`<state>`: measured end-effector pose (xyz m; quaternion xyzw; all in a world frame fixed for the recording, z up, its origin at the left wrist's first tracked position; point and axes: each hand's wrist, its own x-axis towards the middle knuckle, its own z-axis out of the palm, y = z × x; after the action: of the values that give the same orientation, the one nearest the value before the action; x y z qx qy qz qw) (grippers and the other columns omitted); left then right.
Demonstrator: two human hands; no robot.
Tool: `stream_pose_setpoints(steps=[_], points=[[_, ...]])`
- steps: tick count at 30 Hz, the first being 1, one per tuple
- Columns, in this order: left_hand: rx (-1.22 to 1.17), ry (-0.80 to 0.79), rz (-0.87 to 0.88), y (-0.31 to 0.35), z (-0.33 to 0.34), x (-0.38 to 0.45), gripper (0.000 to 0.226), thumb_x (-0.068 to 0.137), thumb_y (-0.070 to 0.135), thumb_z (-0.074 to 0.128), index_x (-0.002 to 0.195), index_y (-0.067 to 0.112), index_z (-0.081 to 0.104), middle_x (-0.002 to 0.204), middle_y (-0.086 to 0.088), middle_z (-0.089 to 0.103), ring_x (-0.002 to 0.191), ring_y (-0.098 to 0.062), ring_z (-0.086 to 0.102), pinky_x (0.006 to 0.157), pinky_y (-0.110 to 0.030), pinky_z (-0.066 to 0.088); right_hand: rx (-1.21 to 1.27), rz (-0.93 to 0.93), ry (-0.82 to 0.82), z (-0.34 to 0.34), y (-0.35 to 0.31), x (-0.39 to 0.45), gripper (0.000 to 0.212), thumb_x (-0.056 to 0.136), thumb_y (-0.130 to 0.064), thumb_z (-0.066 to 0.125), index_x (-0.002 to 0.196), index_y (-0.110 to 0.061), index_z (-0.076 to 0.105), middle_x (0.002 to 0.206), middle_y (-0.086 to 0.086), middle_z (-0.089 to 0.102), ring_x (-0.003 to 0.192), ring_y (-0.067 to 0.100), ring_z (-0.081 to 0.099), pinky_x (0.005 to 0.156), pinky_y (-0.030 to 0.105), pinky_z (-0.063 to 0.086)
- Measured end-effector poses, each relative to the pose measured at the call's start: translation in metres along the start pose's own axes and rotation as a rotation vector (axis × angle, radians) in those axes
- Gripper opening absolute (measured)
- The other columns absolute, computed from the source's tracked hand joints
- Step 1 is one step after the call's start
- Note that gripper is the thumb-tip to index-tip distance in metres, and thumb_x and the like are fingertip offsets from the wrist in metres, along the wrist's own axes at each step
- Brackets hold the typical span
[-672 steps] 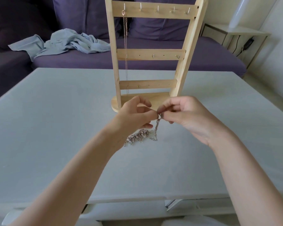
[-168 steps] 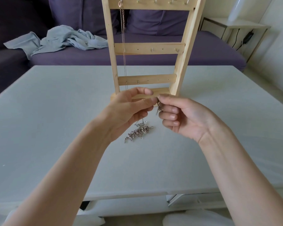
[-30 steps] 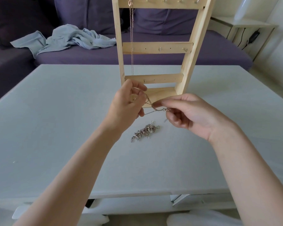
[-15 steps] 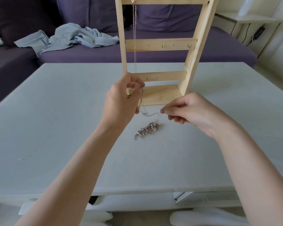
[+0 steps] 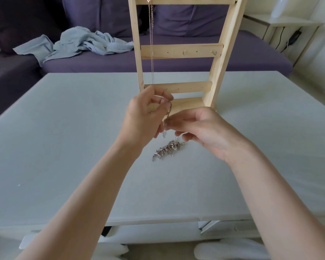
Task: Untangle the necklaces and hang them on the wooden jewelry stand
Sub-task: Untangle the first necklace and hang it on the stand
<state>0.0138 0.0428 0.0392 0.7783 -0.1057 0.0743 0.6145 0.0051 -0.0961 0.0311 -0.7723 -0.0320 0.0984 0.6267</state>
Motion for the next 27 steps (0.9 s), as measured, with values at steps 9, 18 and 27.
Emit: stream_pose_setpoints(steps=[9,18,27], points=[[-0.087,0.023,-0.139,-0.003,-0.006,0.001,0.019,0.09,-0.003,0.05,0.082,0.013,0.057,0.081,-0.005,0.061,0.047,-0.009,0.063,0.036,-0.016,0.033,0.173,0.079,0.105,-0.006,-0.007,-0.002,0.02,0.086,-0.003,0.055,0.068,-0.008,0.061,0.066,0.002,0.065,0.057,0.009,0.056,0.055,0.018,0.041],[-0.136,-0.021,-0.342,-0.007,-0.002,0.0,0.017,0.09,0.001,0.054,0.083,0.015,0.059,0.081,0.0,0.061,0.051,-0.007,0.065,0.037,-0.013,0.032,0.533,0.124,0.15,-0.008,-0.01,-0.003,0.023,0.088,-0.009,0.051,0.066,-0.013,0.054,0.054,-0.002,0.056,0.059,0.014,0.053,0.067,0.024,0.043],[-0.165,0.029,-0.289,-0.003,-0.005,0.001,0.018,0.09,0.0,0.053,0.082,0.015,0.058,0.086,-0.012,0.055,0.041,-0.005,0.057,0.038,-0.015,0.032,0.281,0.101,0.14,-0.007,-0.01,-0.004,0.016,0.09,-0.014,0.057,0.076,-0.009,0.063,0.039,-0.005,0.038,0.042,0.009,0.043,0.054,0.018,0.042]])
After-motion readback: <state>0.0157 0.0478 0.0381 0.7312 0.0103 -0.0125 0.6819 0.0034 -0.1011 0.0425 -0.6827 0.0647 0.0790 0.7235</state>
